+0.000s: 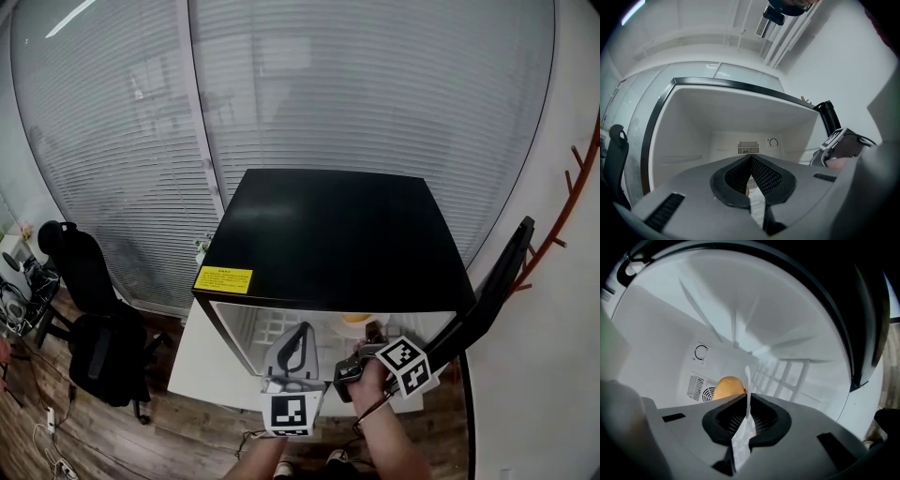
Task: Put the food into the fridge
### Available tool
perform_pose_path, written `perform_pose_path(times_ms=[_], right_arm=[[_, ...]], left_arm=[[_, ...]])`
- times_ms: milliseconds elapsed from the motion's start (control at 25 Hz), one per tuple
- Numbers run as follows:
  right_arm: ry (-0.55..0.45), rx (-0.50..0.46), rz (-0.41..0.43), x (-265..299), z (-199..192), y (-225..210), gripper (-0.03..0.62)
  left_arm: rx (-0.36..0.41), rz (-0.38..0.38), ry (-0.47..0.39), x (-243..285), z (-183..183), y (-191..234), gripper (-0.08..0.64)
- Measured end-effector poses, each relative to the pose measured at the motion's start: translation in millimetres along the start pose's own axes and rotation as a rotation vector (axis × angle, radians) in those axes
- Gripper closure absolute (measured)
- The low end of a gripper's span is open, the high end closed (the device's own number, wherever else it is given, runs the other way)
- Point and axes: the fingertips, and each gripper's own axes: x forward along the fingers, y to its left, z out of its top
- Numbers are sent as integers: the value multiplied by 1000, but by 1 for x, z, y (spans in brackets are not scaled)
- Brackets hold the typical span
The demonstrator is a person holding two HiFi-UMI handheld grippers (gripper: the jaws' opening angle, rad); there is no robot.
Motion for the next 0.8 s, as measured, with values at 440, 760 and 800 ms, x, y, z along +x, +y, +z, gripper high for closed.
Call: perform_pose_path(times_ms=[440,760,800], right_arm=[[-19,-76,11,-2,2,12,469],[-10,-222,-44,-7,1,14,404],[-5,-237,-46,-7,0,15,387]], left_arm=[[-22,1,-6,-1,-1,3,535],[-22,-7,-5,-2,-1,3,535],[-20,-8,-5,-3,-1,3,535]])
